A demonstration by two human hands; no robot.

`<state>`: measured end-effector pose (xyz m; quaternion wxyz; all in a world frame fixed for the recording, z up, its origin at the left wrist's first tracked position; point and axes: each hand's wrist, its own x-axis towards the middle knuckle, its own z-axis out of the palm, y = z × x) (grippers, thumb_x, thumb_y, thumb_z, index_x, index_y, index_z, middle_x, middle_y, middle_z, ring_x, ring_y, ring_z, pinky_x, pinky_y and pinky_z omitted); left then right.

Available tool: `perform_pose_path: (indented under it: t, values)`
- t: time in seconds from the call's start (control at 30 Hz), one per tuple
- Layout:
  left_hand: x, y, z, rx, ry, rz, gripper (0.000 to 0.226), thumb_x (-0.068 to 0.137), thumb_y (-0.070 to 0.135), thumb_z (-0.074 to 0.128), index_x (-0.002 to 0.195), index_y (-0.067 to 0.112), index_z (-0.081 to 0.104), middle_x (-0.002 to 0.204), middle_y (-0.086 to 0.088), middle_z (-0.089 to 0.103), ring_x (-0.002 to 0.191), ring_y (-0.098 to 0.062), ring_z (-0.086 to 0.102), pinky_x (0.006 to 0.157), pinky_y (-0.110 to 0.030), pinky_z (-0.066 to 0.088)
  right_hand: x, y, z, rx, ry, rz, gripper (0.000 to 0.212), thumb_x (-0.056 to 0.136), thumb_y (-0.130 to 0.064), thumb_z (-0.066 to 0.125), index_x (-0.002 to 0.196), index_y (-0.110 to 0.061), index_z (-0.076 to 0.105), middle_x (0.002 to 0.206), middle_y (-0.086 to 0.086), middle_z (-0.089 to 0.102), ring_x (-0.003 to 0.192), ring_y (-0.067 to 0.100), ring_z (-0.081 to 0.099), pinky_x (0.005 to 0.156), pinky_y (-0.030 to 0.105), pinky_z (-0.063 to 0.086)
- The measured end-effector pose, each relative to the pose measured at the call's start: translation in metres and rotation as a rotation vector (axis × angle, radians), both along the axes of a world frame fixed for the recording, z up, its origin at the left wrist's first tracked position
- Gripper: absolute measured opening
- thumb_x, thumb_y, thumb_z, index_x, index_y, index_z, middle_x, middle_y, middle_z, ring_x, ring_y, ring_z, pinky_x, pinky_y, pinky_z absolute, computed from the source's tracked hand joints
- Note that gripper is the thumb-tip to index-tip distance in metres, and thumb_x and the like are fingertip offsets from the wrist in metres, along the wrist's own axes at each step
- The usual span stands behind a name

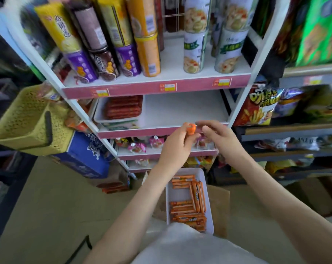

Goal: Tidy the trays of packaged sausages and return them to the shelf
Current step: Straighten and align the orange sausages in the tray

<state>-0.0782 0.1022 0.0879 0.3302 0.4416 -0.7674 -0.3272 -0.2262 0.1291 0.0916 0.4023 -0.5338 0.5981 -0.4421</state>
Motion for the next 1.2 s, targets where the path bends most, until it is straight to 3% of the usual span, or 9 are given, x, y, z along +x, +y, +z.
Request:
perform_pose_path:
  t: [0.1,0.23,0.33,0.53,0.73,0.83,0.9,1.03,1.2]
  values:
    - [0.001,0.002,0.0,-0.121,-0.145,0.009,0.019,0.097,0.024,0.049,0.111,0.015,0.057,0.094,0.002,0.061,0.089,-0.016,0.059,0.057,-0.015,0.029,0.007,0.005,0.025,-0.201,0.1,0.092,0.02,0.091,-0.013,0.061,0.106,-0.027,0.063,0.104,-0.009,0.063,0.097,0.004,0.06,0.085,0.016,0.049]
    - [0.005,0.003,-0.002,-0.205,-0.177,0.028,0.027,0.097,0.028,0.049,0.121,0.018,0.057,0.1,-0.003,0.066,0.093,-0.021,0.06,0.062,-0.018,0.029,0.017,0.007,0.024,-0.327,0.292,0.06,0.015,0.086,-0.009,0.067,0.091,-0.023,0.064,0.09,-0.009,0.061,0.087,0.008,0.061,0.079,0.021,0.051]
    - [0.01,0.0,-0.004,-0.211,-0.201,0.024,0.017,0.095,0.032,0.053,0.103,0.018,0.057,0.084,0.01,0.052,0.081,-0.013,0.053,0.054,-0.011,0.026,0.019,0.007,0.022,-0.2,0.09,-0.062,0.015,0.085,-0.012,0.068,0.093,-0.024,0.062,0.088,-0.008,0.066,0.085,0.008,0.065,0.075,0.021,0.055]
    - [0.016,-0.005,0.002,-0.048,-0.073,-0.014,0.029,0.09,0.033,0.061,0.114,0.018,0.061,0.097,0.007,0.064,0.083,-0.005,0.059,0.067,-0.009,0.042,0.009,0.002,0.009,-0.037,-0.346,-0.254,0.006,0.092,-0.006,0.058,0.093,-0.011,0.061,0.087,0.005,0.068,0.077,0.01,0.069,0.073,0.022,0.056]
    - [0.034,-0.005,0.003,0.451,0.492,-0.013,0.022,0.084,0.021,0.07,0.105,0.025,0.066,0.107,0.002,0.068,0.103,-0.017,0.065,0.095,-0.034,0.051,-0.004,-0.001,-0.013,0.091,-0.926,-0.415,0.013,0.098,-0.01,0.047,0.092,-0.006,0.058,0.089,0.008,0.062,0.082,0.014,0.064,0.077,0.025,0.056]
    - [0.025,0.007,0.001,0.402,0.574,-0.067,0.027,0.089,0.014,0.062,0.116,0.021,0.063,0.118,0.005,0.066,0.113,-0.011,0.059,0.094,-0.023,0.049,0.001,-0.003,-0.016,0.128,-0.993,-0.384,0.015,0.099,-0.012,0.045,0.097,-0.005,0.058,0.091,0.007,0.062,0.087,0.015,0.063,0.084,0.028,0.055]
    - [0.017,0.011,0.0,0.29,0.528,-0.031,0.022,0.093,0.016,0.057,0.114,0.018,0.062,0.116,0.009,0.065,0.112,-0.004,0.058,0.089,-0.014,0.047,0.007,-0.004,-0.015,0.162,-0.891,-0.325,0.015,0.098,-0.016,0.048,0.1,-0.005,0.058,0.091,0.007,0.064,0.087,0.016,0.065,0.084,0.03,0.053]
    - [0.014,0.004,-0.005,0.096,0.381,0.075,0.016,0.093,0.021,0.056,0.107,0.017,0.063,0.107,0.01,0.066,0.103,-0.005,0.061,0.086,-0.009,0.045,0.009,-0.002,-0.009,0.105,-0.195,-0.228,0.012,0.092,-0.025,0.06,0.104,-0.025,0.06,0.106,-0.003,0.064,0.105,0.018,0.062,0.094,0.044,0.051]
    - [0.017,-0.004,-0.018,-0.147,0.041,0.056,0.028,0.095,0.029,0.051,0.112,0.011,0.063,0.105,-0.002,0.066,0.094,-0.013,0.06,0.073,-0.011,0.04,0.023,0.004,0.021,-0.307,0.143,0.092,0.03,0.082,-0.032,0.067,0.107,-0.043,0.055,0.111,-0.026,0.054,0.113,0.0,0.048,0.096,0.016,0.039]
